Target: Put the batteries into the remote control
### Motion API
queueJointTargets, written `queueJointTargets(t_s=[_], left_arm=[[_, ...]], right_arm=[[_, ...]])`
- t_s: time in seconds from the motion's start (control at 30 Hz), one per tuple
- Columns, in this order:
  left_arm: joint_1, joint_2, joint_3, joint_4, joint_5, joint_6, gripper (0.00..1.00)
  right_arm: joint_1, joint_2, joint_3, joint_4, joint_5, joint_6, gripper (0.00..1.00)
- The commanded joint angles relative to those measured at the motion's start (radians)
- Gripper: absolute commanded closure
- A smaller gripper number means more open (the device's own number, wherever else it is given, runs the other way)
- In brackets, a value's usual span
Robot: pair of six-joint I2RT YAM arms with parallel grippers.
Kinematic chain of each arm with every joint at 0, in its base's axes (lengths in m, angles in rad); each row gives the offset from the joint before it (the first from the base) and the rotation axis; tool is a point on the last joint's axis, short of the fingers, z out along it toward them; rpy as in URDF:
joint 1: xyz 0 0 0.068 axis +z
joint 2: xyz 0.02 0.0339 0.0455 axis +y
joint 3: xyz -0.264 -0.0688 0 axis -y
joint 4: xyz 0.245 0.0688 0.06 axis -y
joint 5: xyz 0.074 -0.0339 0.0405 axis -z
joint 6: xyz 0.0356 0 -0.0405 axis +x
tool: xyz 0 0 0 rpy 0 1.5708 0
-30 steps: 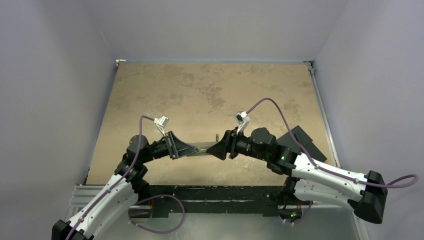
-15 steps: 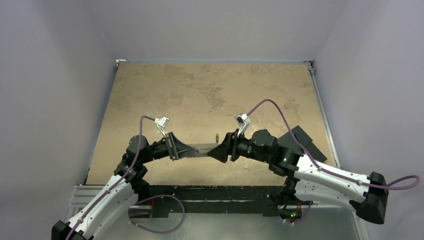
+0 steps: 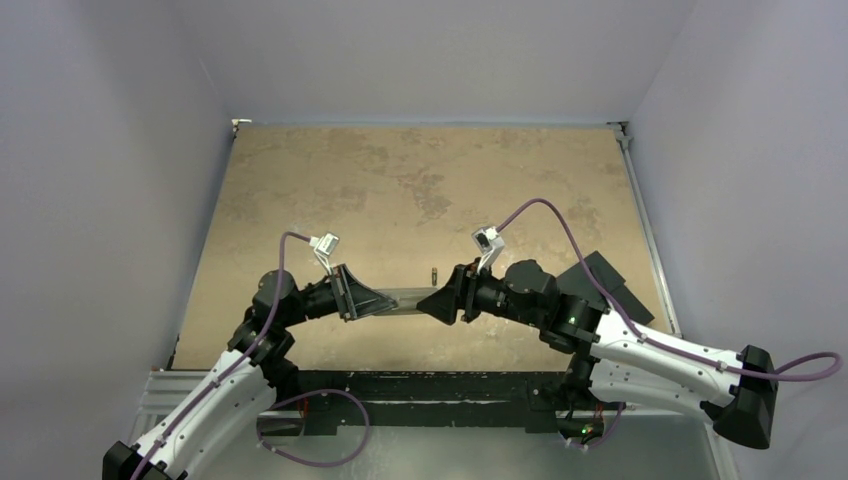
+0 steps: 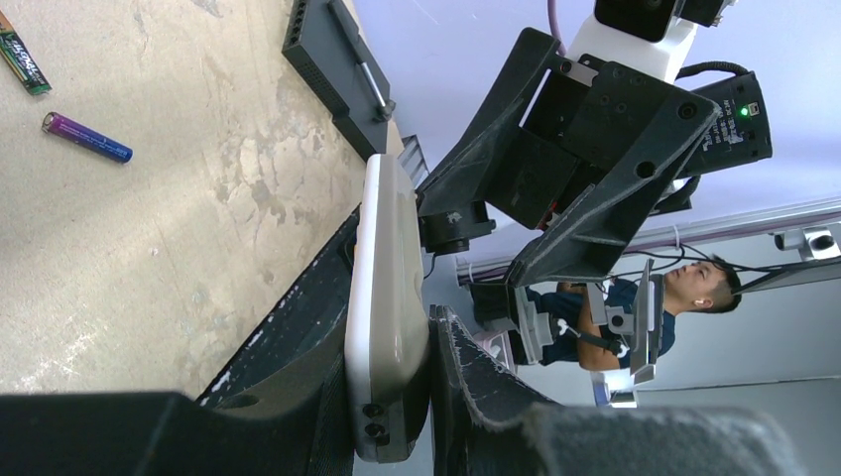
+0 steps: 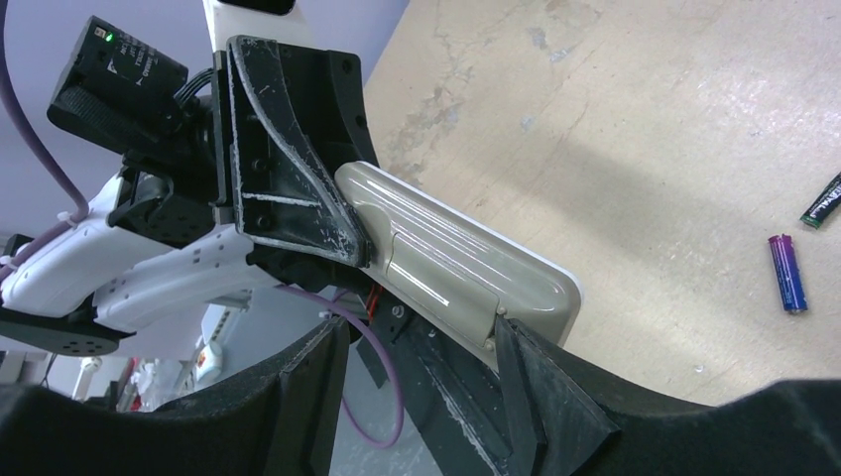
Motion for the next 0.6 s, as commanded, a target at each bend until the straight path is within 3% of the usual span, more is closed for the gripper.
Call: queueJointTargets(t_s=[0.0, 0.57], left_arm=[[-0.008, -0.022, 0.064, 0.120, 0.047, -0.005, 1.00], [-0.007, -0.024, 0.057, 0.156, 0.054, -0.030, 1.00]], right_arm=[[-0.005, -0.005, 0.026, -0.063, 0.051, -0.008, 0.36], [0.008, 0.051, 0.044, -0.079, 0.062, -0.015, 0.36]])
